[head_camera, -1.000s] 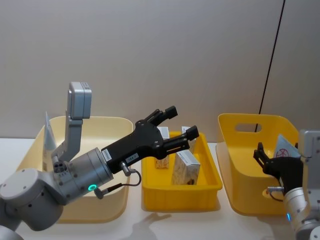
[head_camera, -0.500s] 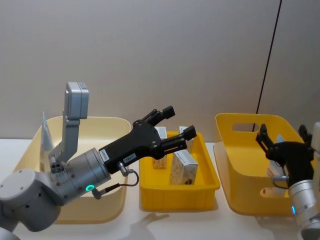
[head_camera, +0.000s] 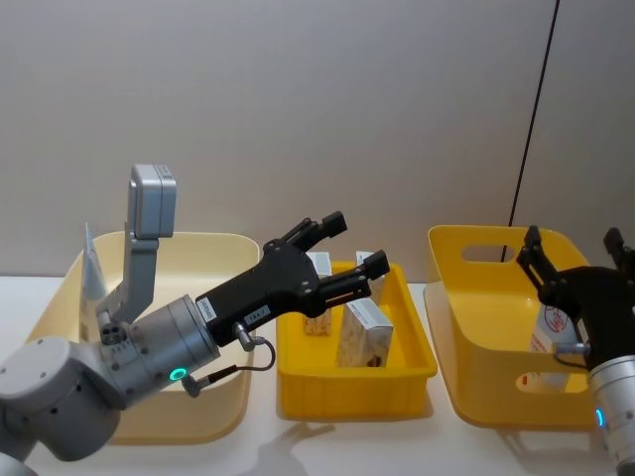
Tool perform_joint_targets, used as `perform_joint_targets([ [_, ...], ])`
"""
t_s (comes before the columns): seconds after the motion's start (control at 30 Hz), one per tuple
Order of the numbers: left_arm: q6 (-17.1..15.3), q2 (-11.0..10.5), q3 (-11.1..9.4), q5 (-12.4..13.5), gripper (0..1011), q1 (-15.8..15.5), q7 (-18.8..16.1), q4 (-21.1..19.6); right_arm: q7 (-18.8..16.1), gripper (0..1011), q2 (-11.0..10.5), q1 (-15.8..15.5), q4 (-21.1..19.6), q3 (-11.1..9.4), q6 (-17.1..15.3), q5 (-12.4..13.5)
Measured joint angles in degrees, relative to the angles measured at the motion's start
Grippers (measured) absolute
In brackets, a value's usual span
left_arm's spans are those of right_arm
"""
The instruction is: Bimanual collaborative sorting of washing and personal care products
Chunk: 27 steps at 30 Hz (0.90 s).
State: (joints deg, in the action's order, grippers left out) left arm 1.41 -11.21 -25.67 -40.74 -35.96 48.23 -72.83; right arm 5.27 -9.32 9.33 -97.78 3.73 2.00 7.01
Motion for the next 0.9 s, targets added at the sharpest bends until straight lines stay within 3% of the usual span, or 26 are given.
perform_joint_targets([
  [0.23,-0.1,-0.5,0.0,1.4,1003,1.1,-2.3,-1.0,-2.2,1001,-2.4,-2.5,-0.8,2.2,-0.9,2.3],
  [0.6,-0.5,-2.4,-0.1,6.7,1003,5.0,-10.7,-4.6,-7.7,1001,-8.5,-8.6,-3.0,7.8,-3.4,8.0],
  [0.9,-0.9,-4.0,-0.1,10.9,1003,8.3,-17.6,-7.6,-9.1,1001,-9.9,-10.1,-3.4,9.2,-3.9,9.4],
])
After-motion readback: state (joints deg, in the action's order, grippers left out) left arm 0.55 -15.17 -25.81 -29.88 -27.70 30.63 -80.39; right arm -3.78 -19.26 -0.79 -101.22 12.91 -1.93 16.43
